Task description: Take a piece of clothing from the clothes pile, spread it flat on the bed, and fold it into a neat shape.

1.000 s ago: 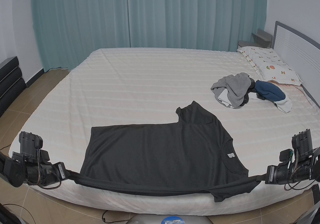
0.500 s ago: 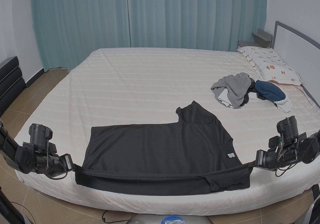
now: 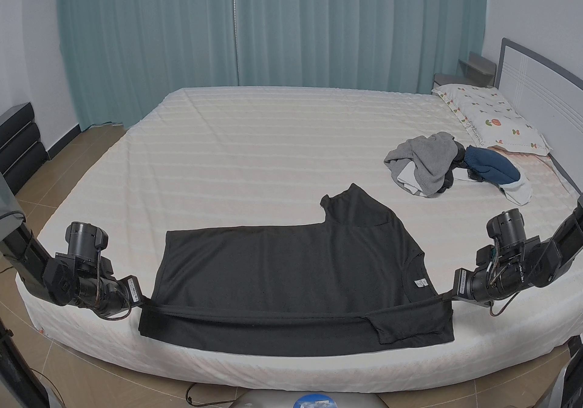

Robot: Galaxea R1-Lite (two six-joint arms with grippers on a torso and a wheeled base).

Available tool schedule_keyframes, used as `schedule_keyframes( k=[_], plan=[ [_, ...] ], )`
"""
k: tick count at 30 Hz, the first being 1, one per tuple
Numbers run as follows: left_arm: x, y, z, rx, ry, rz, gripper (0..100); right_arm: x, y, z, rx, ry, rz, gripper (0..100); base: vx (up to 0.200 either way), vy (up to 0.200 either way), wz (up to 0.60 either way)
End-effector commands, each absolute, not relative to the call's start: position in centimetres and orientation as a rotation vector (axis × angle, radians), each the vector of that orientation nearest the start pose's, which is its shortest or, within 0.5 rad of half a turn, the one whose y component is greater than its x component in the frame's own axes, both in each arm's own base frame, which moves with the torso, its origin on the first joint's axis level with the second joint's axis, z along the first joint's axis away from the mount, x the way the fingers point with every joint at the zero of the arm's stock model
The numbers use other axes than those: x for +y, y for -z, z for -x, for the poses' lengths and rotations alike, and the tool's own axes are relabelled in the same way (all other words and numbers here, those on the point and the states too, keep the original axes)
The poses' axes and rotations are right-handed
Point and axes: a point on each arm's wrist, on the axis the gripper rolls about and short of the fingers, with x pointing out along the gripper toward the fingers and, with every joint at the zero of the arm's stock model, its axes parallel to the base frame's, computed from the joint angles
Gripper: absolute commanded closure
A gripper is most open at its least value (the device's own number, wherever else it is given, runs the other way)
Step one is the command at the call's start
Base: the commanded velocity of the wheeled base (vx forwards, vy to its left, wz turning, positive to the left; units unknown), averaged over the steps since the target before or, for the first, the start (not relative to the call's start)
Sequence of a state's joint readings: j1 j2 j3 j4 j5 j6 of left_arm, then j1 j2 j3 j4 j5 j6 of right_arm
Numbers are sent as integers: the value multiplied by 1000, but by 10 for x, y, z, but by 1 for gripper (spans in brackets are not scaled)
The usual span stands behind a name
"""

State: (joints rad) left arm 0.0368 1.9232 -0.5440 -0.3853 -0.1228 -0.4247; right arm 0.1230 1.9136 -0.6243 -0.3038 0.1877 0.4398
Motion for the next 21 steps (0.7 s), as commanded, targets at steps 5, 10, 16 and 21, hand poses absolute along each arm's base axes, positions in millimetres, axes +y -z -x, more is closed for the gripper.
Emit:
schedule_keyframes(
  k=[5,10,16,21],
  plan=[
    [5,-27,-282,1018,-141,483,100,40,-34,-289,1056,-62,-434,100,0,0,0],
    [1,-21,-286,1031,-136,484,100,41,-28,-293,1050,-55,-451,100,0,0,0],
    [1,-18,-289,1034,-143,494,100,41,-25,-295,1042,-56,-457,100,0,0,0],
    [1,-18,-290,1032,-143,495,100,42,-24,-298,1042,-58,-456,100,0,0,0]
  ],
)
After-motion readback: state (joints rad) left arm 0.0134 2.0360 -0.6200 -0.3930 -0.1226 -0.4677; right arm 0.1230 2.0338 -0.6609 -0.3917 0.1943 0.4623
